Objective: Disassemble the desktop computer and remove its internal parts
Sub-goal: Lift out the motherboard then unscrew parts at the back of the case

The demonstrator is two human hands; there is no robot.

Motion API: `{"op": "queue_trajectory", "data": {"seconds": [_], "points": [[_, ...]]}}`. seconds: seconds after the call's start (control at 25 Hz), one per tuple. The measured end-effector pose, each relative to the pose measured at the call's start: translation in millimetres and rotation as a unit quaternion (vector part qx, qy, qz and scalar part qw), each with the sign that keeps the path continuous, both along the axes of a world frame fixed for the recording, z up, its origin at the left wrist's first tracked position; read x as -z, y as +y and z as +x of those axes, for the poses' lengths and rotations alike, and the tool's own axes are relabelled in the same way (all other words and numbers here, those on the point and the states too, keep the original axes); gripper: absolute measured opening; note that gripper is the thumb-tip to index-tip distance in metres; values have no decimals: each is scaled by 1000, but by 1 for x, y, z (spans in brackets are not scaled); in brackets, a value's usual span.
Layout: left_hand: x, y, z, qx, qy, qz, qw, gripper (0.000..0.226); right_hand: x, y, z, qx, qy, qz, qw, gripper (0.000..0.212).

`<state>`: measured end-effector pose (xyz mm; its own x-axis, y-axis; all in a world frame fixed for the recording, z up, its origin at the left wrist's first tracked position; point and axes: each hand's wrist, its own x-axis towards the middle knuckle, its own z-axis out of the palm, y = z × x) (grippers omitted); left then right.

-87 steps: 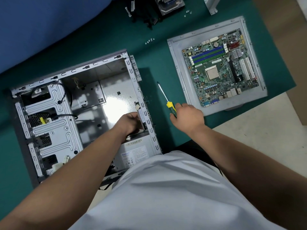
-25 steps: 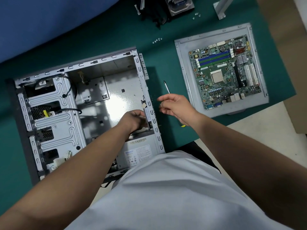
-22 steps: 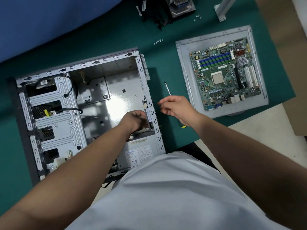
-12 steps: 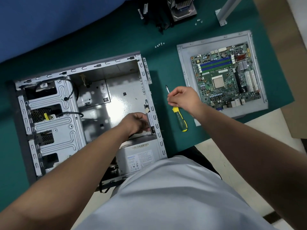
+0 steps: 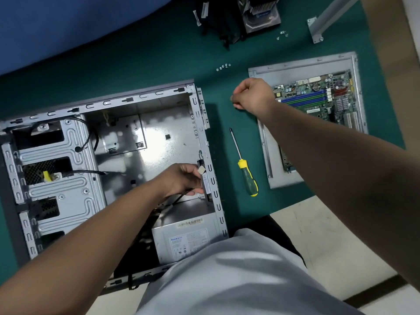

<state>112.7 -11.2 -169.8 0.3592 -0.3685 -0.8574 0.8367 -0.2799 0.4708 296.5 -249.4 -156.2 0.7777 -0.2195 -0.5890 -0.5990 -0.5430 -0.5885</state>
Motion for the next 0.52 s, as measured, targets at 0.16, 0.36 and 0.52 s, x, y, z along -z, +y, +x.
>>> {"op": "queue_trajectory", "data": {"seconds": [0.16,0.36,0.52], "points": [[4,2,-2,-18,15,-14,1000,33,6,12,32,-63,-25,-71,995,14],[9,1,-3,-45,34,-25,998,39,15,26,53,-51,-72,-105,991,8],[11,1,-5,-67,41,-29,997,41,24,31,49,-31,-103,-124,986,13]]}}
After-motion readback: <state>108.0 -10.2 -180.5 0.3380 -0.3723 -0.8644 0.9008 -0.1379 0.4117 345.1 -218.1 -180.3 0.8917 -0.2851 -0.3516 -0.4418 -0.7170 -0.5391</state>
